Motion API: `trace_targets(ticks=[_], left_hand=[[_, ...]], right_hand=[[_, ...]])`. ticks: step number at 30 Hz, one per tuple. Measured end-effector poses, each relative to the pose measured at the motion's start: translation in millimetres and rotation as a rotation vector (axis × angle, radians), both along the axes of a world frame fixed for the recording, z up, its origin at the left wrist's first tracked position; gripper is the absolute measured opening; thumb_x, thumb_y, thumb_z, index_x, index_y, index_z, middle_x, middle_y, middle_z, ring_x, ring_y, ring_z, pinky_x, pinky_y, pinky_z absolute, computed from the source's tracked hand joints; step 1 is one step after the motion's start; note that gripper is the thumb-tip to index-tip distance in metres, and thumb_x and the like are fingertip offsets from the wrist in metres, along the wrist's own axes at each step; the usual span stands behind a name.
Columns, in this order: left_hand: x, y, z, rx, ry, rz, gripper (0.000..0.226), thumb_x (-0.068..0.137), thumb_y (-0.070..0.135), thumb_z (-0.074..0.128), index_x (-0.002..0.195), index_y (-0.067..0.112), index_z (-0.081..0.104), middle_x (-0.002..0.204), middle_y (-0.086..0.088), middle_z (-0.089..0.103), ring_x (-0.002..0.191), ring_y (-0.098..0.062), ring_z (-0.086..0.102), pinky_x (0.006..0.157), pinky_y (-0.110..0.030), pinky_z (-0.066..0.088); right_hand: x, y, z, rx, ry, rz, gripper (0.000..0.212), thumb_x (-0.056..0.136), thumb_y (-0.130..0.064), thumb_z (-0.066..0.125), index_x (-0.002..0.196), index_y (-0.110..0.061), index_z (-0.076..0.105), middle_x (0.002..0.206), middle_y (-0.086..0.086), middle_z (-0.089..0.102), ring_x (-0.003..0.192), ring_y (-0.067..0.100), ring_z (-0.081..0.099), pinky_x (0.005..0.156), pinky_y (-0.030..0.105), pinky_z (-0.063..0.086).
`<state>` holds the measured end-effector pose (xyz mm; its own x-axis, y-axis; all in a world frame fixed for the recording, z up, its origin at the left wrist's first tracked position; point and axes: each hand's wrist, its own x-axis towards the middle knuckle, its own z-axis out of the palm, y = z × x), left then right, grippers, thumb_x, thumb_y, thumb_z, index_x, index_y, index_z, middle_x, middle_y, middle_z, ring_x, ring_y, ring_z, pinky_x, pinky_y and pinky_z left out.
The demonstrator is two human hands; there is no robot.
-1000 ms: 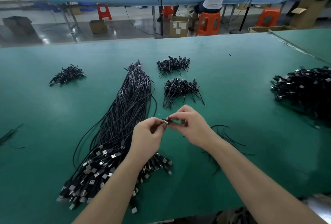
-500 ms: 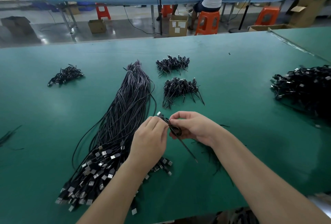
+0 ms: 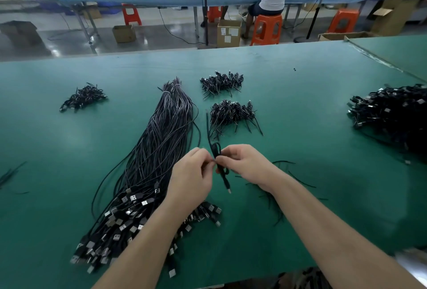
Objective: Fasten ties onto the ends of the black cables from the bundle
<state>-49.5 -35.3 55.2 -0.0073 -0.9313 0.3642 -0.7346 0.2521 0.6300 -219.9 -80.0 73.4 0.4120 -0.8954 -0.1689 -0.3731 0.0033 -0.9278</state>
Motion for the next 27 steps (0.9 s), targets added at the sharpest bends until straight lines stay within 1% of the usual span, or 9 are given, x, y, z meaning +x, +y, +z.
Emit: trace_targets(ticks=[5,8,13,16,18,20,22,24,27], left_hand=[[-3.0,6.2,-4.4,-0.298,-0.293,-0.138,0.013,0.088,-0.004,0.067,0.08,0.005,0.062,0.077,-0.004,0.057,0.069,-0.024,0.054,0.064,-0.035,0.05],[-3.3,7.0,-7.5,-0.32,-0.402,-0.147,0.009,0.088,-0.002,0.068,0.082,0.004,0.064,0.076,-0.005,0.059,0.069,-0.025,0.057,0.063,-0.04,0.053],[-0.8,1.8,-1.9,0.25,0.287,0.047,0.015,0.097,0.015,0.065,0.082,0.013,0.067,0.067,0.005,0.061,0.056,-0.006,0.051,0.056,-0.024,0.044],[0.5,-0.7,-0.4,0.545,0.739,0.014,0.018,0.096,0.014,0.067,0.08,0.004,0.067,0.062,-0.001,0.06,0.057,-0.013,0.051,0.061,-0.027,0.044],[-1.8,0.7,0.6,0.582,0.858,-0.014,0.018,0.096,0.012,0.067,0.08,0.005,0.066,0.062,0.0,0.058,0.059,-0.014,0.05,0.059,-0.024,0.045],[-4.0,0.8,-0.3,0.489,0.709,0.021,0.018,0.096,0.013,0.067,0.078,0.008,0.065,0.062,0.004,0.058,0.057,-0.011,0.048,0.057,-0.023,0.041],[-5.1,2.2,-0.1,0.23,0.309,0.033,0.018,0.095,0.012,0.066,0.078,0.012,0.063,0.066,0.008,0.057,0.056,-0.007,0.047,0.056,-0.021,0.039],[-6.1,5.2,-0.3,-0.126,-0.076,-0.043,0.015,0.093,0.004,0.064,0.079,0.01,0.06,0.075,0.003,0.056,0.066,-0.014,0.051,0.062,-0.025,0.043],[-6.0,7.9,-3.4,-0.349,-0.347,-0.168,0.01,0.089,-0.003,0.066,0.082,0.004,0.063,0.078,-0.006,0.059,0.072,-0.027,0.056,0.068,-0.039,0.051]], right_hand=[[0.9,-6.8,3.9,0.321,-0.063,-0.087,0.004,0.095,-0.02,0.067,0.097,-0.017,0.064,0.073,0.001,0.073,0.058,0.009,0.062,0.053,0.025,0.043],[-3.2,-8.1,4.9,0.354,-0.064,-0.045,0.012,0.098,-0.02,0.063,0.09,-0.02,0.072,0.075,0.004,0.072,0.067,0.013,0.06,0.054,0.024,0.041],[-12.6,-4.0,4.0,0.249,-0.208,0.067,0.023,0.101,-0.008,0.056,0.11,-0.017,0.075,0.095,0.008,0.072,0.068,0.011,0.056,0.065,0.023,0.049],[-12.9,-2.2,4.7,0.02,-0.03,0.097,0.018,0.091,-0.018,0.073,0.104,-0.03,0.078,0.092,-0.004,0.067,0.073,0.017,0.046,0.068,0.032,0.041],[-10.9,-2.5,6.9,-0.025,0.021,0.072,0.011,0.09,-0.029,0.075,0.099,-0.034,0.078,0.089,0.002,0.065,0.076,0.021,0.044,0.072,0.039,0.038],[-6.7,-1.2,9.6,0.01,0.0,0.044,0.011,0.091,-0.029,0.074,0.101,-0.025,0.078,0.093,0.01,0.073,0.081,0.021,0.052,0.079,0.052,0.047],[-3.7,-0.7,9.2,0.036,0.02,0.015,0.016,0.093,-0.028,0.072,0.102,-0.015,0.075,0.099,0.014,0.076,0.082,0.021,0.058,0.094,0.063,0.048],[-2.6,-3.6,7.7,0.084,0.028,-0.015,0.017,0.094,-0.027,0.07,0.104,-0.013,0.07,0.093,0.013,0.077,0.08,0.02,0.066,0.096,0.056,0.051],[-1.9,-6.2,7.6,0.215,-0.038,-0.078,0.013,0.095,-0.018,0.068,0.106,-0.015,0.063,0.077,0.005,0.075,0.067,0.016,0.071,0.073,0.034,0.061]])
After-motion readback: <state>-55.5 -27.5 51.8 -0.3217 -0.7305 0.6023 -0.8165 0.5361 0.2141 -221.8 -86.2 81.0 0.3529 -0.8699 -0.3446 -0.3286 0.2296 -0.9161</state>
